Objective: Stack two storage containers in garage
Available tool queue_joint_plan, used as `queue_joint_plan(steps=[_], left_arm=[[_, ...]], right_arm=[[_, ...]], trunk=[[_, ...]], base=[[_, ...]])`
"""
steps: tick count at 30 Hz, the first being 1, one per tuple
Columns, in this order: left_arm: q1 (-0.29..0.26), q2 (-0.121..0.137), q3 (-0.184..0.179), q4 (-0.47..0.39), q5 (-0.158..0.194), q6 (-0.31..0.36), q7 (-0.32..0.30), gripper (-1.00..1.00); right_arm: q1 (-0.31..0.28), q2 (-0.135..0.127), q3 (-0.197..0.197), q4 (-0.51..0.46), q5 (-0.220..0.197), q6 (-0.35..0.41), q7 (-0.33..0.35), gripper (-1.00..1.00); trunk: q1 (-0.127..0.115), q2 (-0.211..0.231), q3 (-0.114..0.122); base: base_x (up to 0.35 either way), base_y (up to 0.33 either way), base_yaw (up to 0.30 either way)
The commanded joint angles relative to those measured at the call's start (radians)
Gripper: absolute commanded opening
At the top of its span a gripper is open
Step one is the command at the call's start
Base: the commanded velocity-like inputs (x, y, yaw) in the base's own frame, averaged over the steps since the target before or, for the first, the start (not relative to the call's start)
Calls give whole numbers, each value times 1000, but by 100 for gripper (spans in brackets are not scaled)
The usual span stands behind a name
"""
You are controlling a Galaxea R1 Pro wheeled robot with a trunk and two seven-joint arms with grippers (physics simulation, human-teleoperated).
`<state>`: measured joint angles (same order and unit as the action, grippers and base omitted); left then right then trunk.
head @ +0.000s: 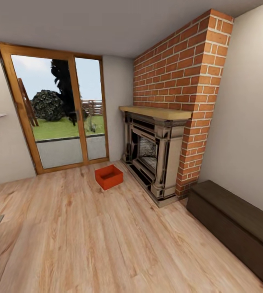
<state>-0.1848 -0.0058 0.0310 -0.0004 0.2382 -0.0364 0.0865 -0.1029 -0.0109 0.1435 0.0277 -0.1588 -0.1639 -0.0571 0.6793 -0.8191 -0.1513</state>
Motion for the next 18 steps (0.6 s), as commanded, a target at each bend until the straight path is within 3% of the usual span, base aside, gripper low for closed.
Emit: queue_joint_plan(steps=[1,8,18], left_arm=[[-1,0,3,1,3,-4,2,100],[-1,0,3,1,3,-4,2,100],[-1,0,3,0,3,-4,2,100]], right_arm=[[-1,2,8,3,-11,-6,-1,100],[-1,1,7,3,-14,-6,-3,100],[-1,0,7,3,-15,-6,-3,100]], trunk=[[1,-1,-1],[1,-1,1],[1,-1,1]], base=[[319,-145,0],[319,-124,195],[319,-16,260]])
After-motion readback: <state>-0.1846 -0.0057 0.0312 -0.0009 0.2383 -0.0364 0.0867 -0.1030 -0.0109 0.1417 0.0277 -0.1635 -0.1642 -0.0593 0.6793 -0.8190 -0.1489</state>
